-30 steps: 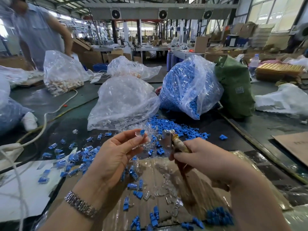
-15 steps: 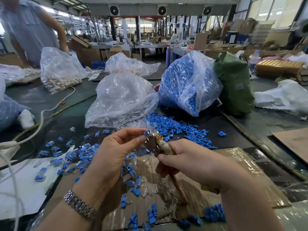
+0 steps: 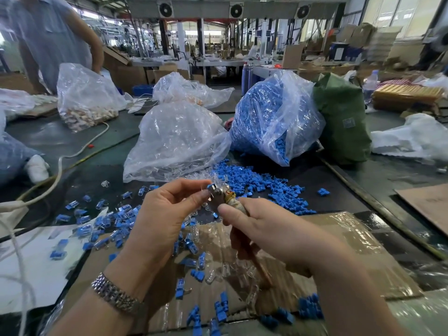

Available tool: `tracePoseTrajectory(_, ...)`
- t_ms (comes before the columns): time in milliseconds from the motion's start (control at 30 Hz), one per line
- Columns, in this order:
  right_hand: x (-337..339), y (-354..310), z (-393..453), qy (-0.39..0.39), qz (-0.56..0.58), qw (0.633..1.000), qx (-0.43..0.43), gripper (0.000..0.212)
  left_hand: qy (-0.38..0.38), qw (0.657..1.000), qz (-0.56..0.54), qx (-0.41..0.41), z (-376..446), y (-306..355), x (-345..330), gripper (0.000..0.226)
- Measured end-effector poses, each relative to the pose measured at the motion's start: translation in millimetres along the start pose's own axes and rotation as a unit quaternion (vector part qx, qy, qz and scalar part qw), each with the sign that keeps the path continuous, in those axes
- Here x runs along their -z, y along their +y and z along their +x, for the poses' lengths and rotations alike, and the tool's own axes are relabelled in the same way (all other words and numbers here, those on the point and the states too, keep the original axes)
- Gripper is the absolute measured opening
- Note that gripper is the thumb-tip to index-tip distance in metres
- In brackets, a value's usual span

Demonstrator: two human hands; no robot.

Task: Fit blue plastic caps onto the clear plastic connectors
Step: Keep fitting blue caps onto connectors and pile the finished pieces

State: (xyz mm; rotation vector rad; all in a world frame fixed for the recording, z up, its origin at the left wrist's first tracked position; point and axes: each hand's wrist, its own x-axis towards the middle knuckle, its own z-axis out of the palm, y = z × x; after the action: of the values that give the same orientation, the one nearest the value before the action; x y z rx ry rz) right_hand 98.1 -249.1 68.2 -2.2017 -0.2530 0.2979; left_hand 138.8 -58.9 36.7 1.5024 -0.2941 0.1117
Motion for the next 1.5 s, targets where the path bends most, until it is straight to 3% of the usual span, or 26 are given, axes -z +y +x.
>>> tracePoseTrajectory(100, 12.5, 4.8, -3.4, 0.022, 0.012, 1.000, -0.002, 0.040, 0.038, 0.996, 0.069, -0.031, 1.1, 2.5, 8.7, 0.018)
tracePoseTrajectory(167, 21.8, 12.5, -2.8, 0.076, -0.001, 0.997, -0.023, 0.035, 0.080, 0.973, 0.212, -0.049, 2.3, 2.0, 19.2, 0.016)
tracePoseTrajectory(233, 27.2, 20.9, 2.4, 0.123, -0.074, 0.988, -0.063, 0.035, 0.113, 0.910, 0.398, -0.033, 4.7, 0.9, 28.8, 0.015)
tracePoseTrajectory(333, 23.1, 29.0, 12.0, 0.147, -0.181, 0.963, -0.134, 0.035, 0.109, 0.761, 0.639, 0.028, 5.0, 1.8, 31.1, 0.011)
tracePoseTrajectory(367, 20.5, 31.2, 15.3, 0.144, -0.213, 0.954, -0.153, 0.036, 0.095, 0.752, 0.652, 0.022, 3.8, 1.7, 28.9, 0.011)
tracePoseTrajectory(467, 13.1, 37.7, 22.2, 0.130, -0.274, 0.933, -0.193, 0.036, -0.024, 0.840, 0.531, -0.106, -1.1, -0.4, 13.5, 0.027)
tracePoseTrajectory(500, 12.0, 38.2, 23.9, 0.124, -0.281, 0.930, -0.203, 0.035, -0.087, 0.850, 0.503, -0.129, -3.7, -0.4, 4.7, 0.031)
tracePoseTrajectory(567, 8.9, 38.3, 25.2, 0.109, -0.286, 0.926, -0.221, 0.034, -0.191, 0.826, 0.508, -0.151, -8.8, -6.9, -8.6, 0.033)
tracePoseTrajectory(767, 6.6, 36.0, 22.0, 0.109, -0.296, 0.919, -0.235, 0.036, -0.255, 0.794, 0.529, -0.158, -4.1, -28.1, -26.7, 0.035)
tracePoseTrajectory(1033, 4.5, 43.2, 28.4, 0.146, -0.321, 0.910, -0.218, 0.057, -0.198, 0.838, 0.488, -0.141, -3.3, -27.3, -22.2, 0.017)
tracePoseTrajectory(1100, 3.1, 40.9, 35.5, 0.191, -0.316, 0.917, -0.153, 0.053, -0.172, 0.857, 0.472, -0.117, -2.6, -23.5, -18.6, 0.017)
tracePoseTrajectory(1167, -1.6, 35.0, 45.5, 0.215, -0.317, 0.922, -0.058, 0.034, -0.143, 0.886, 0.434, -0.081, -2.2, -18.5, -14.0, 0.017)
tracePoseTrajectory(1233, -8.3, 29.7, 54.1, 0.210, -0.336, 0.918, -0.003, 0.019, -0.113, 0.920, 0.373, -0.037, -1.0, -13.1, -7.9, 0.014)
tracePoseTrajectory(1367, -20.3, 31.1, 62.2, 0.135, -0.395, 0.909, 0.005, 0.030, -0.057, 0.976, 0.189, 0.093, 3.6, -4.7, 4.3, 0.015)
tracePoseTrajectory(1500, -21.2, 33.7, 64.5, 0.143, -0.411, 0.900, 0.008, 0.032, -0.052, 0.979, -0.021, 0.197, 6.8, -3.8, 10.5, 0.025)
